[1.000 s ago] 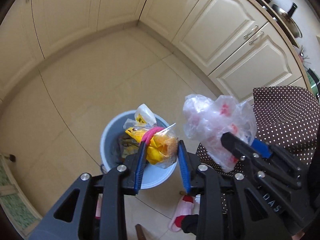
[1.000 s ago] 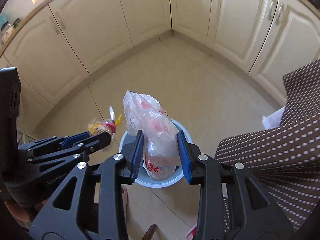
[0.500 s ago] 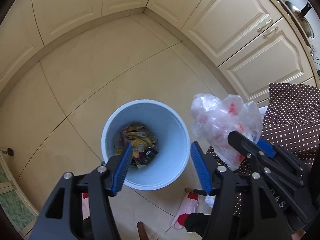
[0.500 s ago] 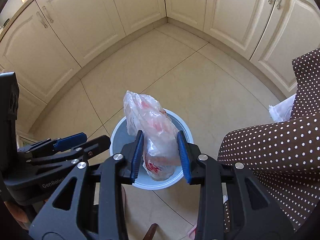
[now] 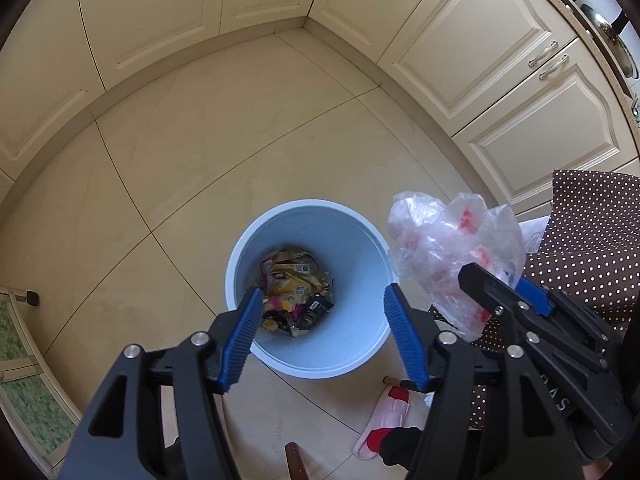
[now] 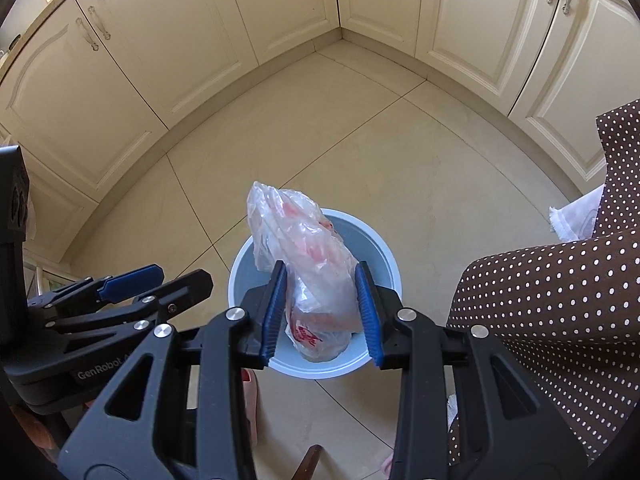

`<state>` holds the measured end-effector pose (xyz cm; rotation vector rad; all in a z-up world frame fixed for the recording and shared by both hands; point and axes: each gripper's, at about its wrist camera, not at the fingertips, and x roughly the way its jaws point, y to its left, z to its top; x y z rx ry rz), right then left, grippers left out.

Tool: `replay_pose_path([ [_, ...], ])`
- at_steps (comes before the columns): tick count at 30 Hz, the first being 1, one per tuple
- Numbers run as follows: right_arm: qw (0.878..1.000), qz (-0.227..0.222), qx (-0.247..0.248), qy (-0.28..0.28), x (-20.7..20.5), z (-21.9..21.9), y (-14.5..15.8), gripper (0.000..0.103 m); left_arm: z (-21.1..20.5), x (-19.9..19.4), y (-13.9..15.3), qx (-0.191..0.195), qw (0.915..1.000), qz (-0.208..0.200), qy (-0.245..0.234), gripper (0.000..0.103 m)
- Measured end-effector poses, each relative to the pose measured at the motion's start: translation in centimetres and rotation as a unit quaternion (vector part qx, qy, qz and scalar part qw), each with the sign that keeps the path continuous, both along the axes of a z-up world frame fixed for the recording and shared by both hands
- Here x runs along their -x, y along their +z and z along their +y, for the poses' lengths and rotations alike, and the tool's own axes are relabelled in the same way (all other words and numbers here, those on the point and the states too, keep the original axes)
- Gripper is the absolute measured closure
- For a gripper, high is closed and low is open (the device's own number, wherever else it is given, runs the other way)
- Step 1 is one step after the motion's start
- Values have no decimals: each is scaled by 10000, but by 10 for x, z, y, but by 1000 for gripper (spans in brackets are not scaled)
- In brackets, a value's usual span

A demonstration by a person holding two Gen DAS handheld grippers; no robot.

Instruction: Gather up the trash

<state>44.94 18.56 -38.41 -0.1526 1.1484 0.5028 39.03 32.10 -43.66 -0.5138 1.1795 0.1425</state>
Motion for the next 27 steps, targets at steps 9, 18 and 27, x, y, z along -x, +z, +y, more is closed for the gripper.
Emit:
replay_pose_path([
  [9, 9999, 30, -83, -90, -3, -4, 1, 63, 4, -2, 1, -29, 10000, -12, -11, 37],
  [18, 9997, -258, -35, 22, 17, -18, 34, 62, -5, 18, 36, -561, 9979, -319, -57, 33],
  [27, 9920, -1238, -226, -71, 93, -73, 141, 51, -48, 78, 134, -926, 9879, -1233, -168, 27],
])
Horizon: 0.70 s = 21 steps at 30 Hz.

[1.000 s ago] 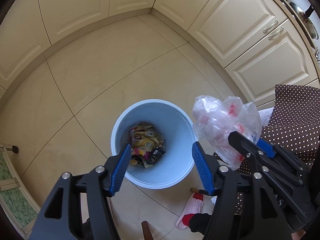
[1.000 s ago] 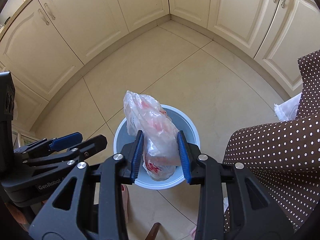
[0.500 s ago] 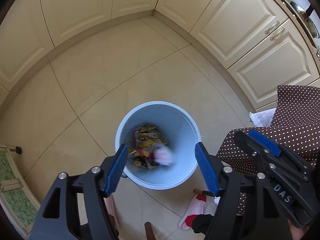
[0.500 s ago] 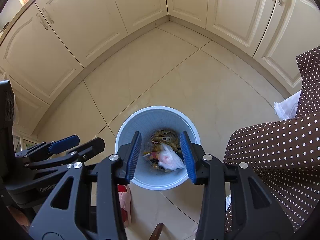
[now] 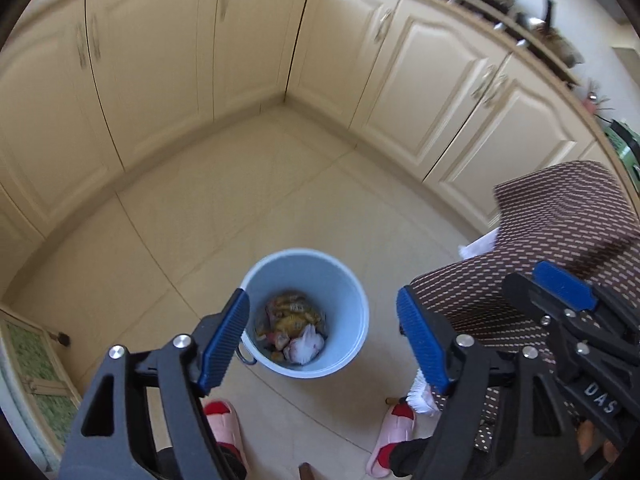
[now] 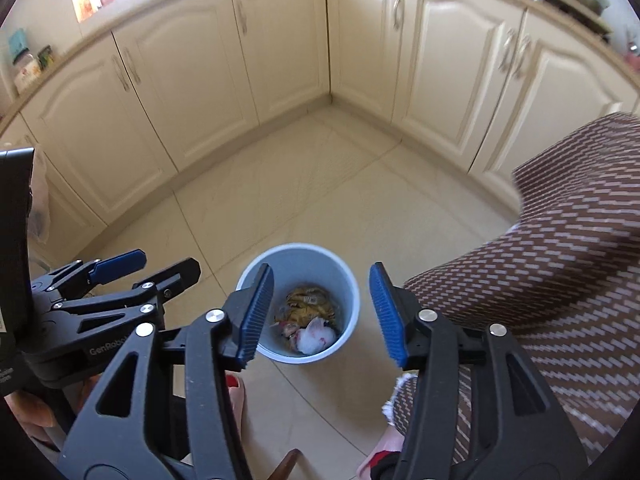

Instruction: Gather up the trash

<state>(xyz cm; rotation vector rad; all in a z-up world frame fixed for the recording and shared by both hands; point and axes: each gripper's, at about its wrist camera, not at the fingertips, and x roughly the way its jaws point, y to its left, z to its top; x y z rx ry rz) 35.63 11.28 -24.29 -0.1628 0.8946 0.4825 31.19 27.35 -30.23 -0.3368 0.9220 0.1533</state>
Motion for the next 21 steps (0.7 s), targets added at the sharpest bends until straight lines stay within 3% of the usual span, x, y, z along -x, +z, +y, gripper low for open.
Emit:
replay_pose_path([
  [5, 9979, -587, -182, -191, 57, -42, 61, 42, -38, 50, 67, -409, 9972, -609, -140, 23],
  [12, 9869, -1461, -396, -551, 145, -112, 136, 32, -98, 126, 156, -819, 9842, -1528, -373, 17],
  [21, 9641, -2406, -506, -1004, 243, -182, 199, 22, -161, 213, 229, -1076, 9627, -2397, -648, 12],
])
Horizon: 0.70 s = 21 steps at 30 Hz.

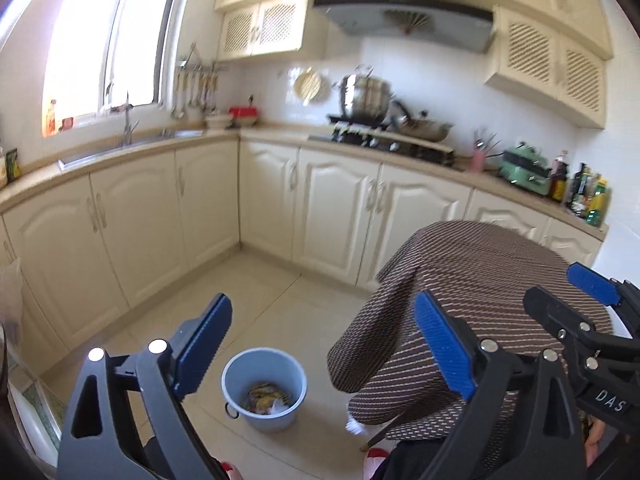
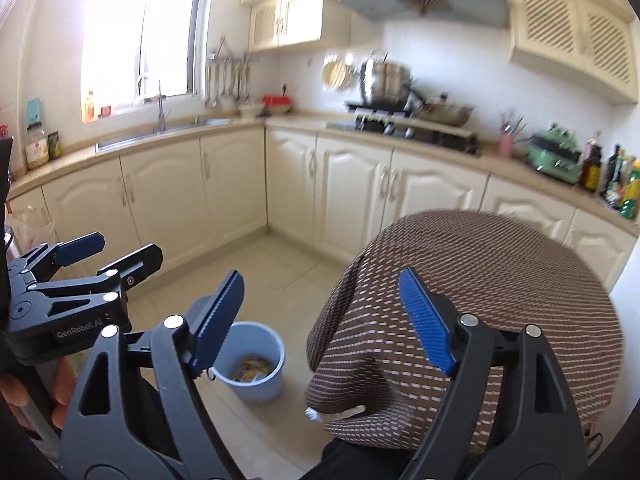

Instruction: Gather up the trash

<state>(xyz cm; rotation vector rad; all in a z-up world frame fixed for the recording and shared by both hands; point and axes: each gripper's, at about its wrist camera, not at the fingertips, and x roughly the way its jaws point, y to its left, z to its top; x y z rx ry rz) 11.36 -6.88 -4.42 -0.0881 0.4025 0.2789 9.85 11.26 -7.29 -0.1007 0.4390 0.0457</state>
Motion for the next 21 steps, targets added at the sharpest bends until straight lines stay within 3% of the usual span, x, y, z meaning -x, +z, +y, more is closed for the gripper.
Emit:
replay_pose_path([
  [3, 9996, -264, -44, -114, 26, -16, 15, 21, -21, 25, 21, -247, 9995, -205, -66, 11],
  [11, 9946, -908, -118, -481, 75, -51, 41, 15, -52, 67, 54, -441, 9968, -659, -108, 9],
  [21, 9880, -1338, -225, -744, 102, -75, 49, 14, -84, 95, 73, -779, 9904, -1111, -261, 9],
])
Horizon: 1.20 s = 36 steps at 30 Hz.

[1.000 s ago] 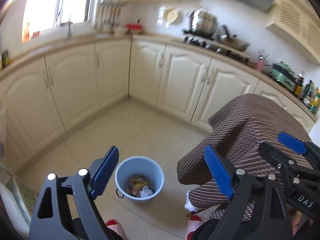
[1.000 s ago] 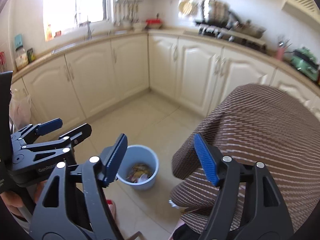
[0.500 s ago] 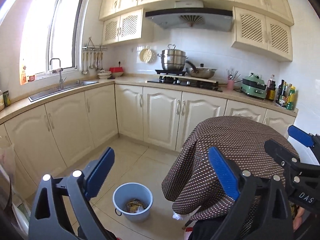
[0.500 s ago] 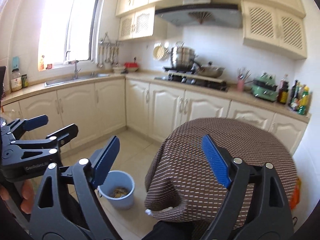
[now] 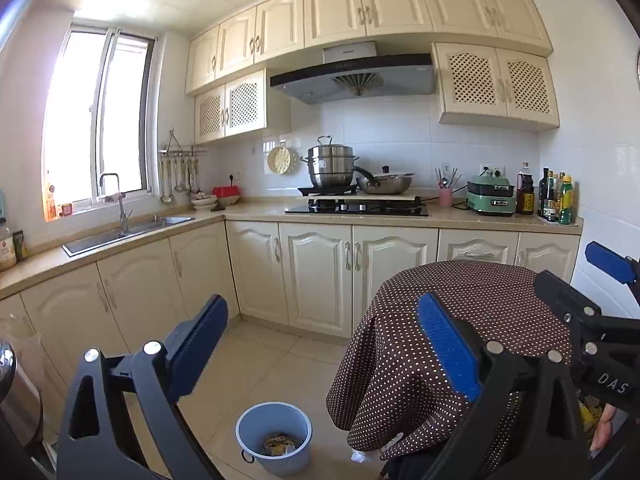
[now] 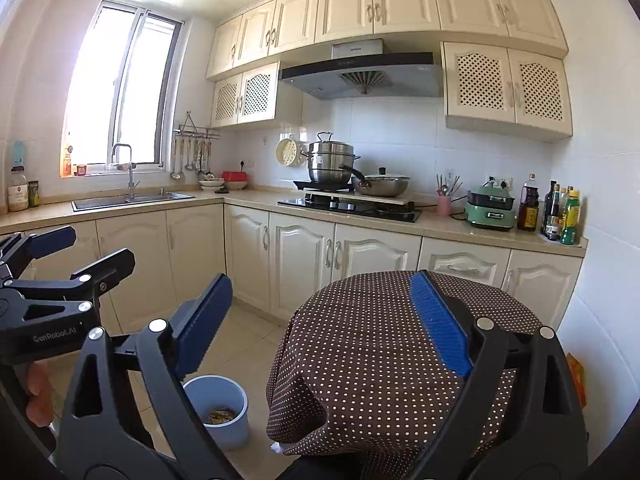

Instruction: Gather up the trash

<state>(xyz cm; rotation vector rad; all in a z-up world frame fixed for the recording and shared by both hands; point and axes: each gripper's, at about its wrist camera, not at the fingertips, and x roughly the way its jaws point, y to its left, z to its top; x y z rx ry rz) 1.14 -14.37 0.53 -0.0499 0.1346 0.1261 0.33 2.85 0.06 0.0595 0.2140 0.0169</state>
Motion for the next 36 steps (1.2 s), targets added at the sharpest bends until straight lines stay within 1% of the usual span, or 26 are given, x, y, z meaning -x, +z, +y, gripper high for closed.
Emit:
replay_pose_path([
  [7, 10000, -79, -5, -30, 9, -5, 0, 13, -7, 12, 3, -15, 9998, -156, -74, 9],
  [13, 9999, -100, -8, -28, 11, -5, -2, 13, -6, 13, 2, 11, 9998, -162, -66, 9],
  [36, 10000, 48, 48, 54, 3, -1, -1, 12, -2, 7, 0, 93, 9999, -89, -75, 9],
])
